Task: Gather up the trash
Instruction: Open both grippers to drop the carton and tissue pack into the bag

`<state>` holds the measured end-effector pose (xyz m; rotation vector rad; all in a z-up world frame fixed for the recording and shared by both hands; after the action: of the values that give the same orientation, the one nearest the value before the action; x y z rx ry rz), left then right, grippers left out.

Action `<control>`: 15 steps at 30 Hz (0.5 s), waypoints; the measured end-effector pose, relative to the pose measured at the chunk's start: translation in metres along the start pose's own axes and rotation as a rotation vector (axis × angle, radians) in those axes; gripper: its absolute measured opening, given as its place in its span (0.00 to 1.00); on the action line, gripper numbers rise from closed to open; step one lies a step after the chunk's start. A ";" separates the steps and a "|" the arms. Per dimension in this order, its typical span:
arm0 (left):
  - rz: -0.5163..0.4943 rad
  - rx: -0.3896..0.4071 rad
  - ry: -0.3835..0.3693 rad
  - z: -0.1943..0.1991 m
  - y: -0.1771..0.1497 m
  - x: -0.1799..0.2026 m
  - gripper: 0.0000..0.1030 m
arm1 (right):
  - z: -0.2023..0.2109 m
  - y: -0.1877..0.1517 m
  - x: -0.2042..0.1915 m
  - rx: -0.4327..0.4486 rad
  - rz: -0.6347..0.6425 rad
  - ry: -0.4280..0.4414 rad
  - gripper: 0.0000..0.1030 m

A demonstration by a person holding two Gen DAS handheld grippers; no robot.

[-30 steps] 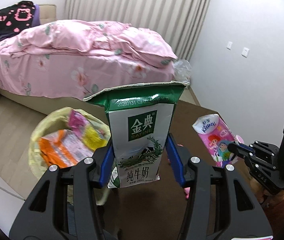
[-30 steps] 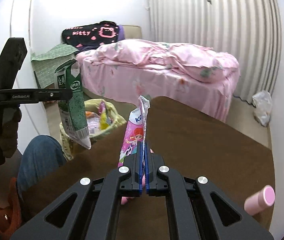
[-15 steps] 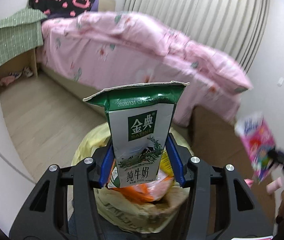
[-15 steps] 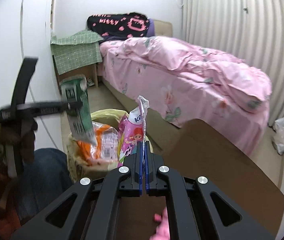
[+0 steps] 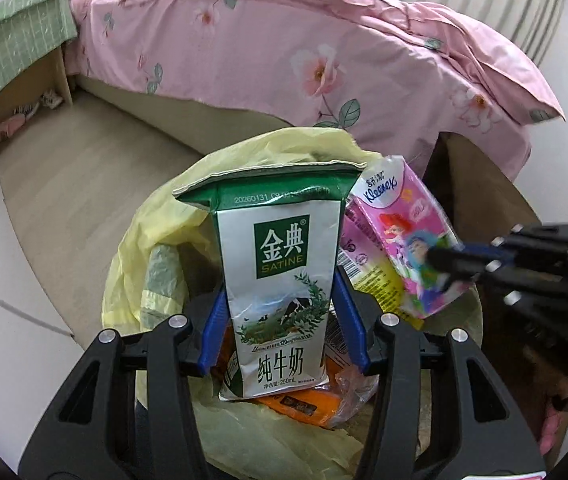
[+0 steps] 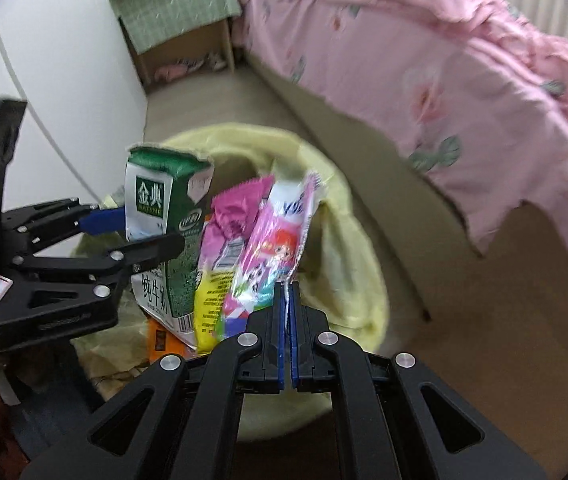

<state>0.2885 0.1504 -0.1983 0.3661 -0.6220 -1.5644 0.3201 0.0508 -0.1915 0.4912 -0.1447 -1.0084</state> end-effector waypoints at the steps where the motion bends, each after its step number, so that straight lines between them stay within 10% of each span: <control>1: 0.017 -0.003 -0.006 0.000 0.000 -0.003 0.45 | -0.006 -0.002 -0.003 -0.018 0.009 0.004 0.03; 15: 0.069 0.007 -0.073 0.002 -0.001 -0.007 0.46 | 0.002 -0.024 -0.011 -0.033 0.005 0.077 0.03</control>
<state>0.2873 0.1580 -0.1978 0.2906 -0.6895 -1.5149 0.2951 0.0490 -0.1992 0.4985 -0.0601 -0.9843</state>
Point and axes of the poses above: each gripper's, at about its wrist camera, not at the fingertips, and z roughly against the way its jaws point, x to its right, y to its top, the point moved 9 cm from there along -z, roughly the way its jaws point, and after that the axes turned 9 degrees about -z, right-handed, at the moved point
